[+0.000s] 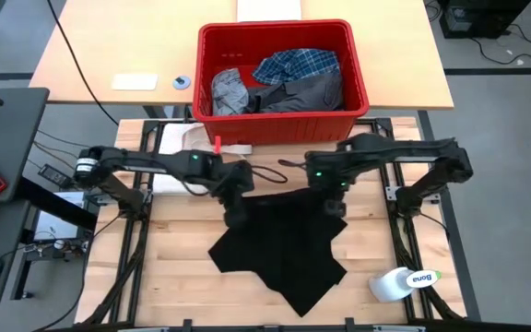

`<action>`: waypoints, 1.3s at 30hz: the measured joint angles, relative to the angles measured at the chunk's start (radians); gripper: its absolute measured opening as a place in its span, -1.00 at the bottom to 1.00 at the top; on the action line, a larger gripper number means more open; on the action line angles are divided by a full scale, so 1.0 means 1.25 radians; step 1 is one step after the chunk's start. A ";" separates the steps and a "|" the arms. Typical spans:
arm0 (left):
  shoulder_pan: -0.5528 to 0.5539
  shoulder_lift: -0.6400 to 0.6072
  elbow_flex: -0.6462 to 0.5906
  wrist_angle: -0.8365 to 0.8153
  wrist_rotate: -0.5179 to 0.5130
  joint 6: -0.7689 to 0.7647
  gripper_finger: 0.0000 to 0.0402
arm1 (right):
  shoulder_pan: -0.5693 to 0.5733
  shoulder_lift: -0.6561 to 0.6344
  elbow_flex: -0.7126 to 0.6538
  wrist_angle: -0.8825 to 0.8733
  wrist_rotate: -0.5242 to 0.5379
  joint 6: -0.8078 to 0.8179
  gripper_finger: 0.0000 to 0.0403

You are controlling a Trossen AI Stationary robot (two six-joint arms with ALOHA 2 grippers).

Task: Fold Laundry from Bin
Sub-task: Fold the black shirt

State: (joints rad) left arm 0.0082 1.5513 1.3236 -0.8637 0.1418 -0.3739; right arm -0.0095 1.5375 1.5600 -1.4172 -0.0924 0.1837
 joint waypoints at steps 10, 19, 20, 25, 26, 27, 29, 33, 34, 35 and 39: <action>0.098 -0.001 -0.196 0.253 -0.098 -0.017 -0.72 | -0.136 -0.001 -0.325 0.331 -0.075 0.018 -0.95; 0.207 -0.002 -0.161 0.269 -0.099 0.022 0.35 | -0.255 -0.001 -0.417 0.413 -0.022 0.040 -0.65; 0.213 -0.002 -0.152 0.262 -0.093 0.021 0.44 | -0.269 -0.001 -0.417 0.414 -0.019 0.040 -0.58; 0.188 -0.003 -0.104 0.184 -0.030 -0.009 0.66 | -0.331 -0.006 -0.410 0.395 -0.028 0.051 -0.26; 0.171 -0.004 -0.103 0.170 -0.021 -0.026 0.66 | -0.338 -0.012 -0.410 0.382 -0.027 0.056 -0.21; 0.149 -0.006 -0.103 0.150 -0.013 -0.047 0.66 | -0.342 -0.021 -0.410 0.368 -0.016 0.062 -0.16; 0.085 -0.008 -0.104 0.124 -0.013 -0.077 0.64 | -0.339 -0.047 -0.410 0.349 0.030 0.078 -0.10; -0.073 -0.009 -0.106 0.105 -0.062 -0.156 0.55 | -0.311 -0.128 -0.410 0.332 0.094 0.120 -0.06; -0.114 -0.009 -0.110 0.113 -0.089 -0.176 0.52 | -0.301 -0.151 -0.410 0.331 0.104 0.133 -0.06; -0.154 -0.009 -0.115 0.114 -0.116 -0.192 0.49 | -0.290 -0.173 -0.410 0.329 0.113 0.148 -0.06; -0.284 0.010 -0.141 0.124 -0.198 -0.222 0.37 | -0.247 -0.258 -0.410 0.327 0.136 0.208 -0.06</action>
State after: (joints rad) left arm -0.3464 1.5632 1.1477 -0.7087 -0.1061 -0.6517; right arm -0.3179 1.2149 1.0470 -1.0090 0.0771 0.4439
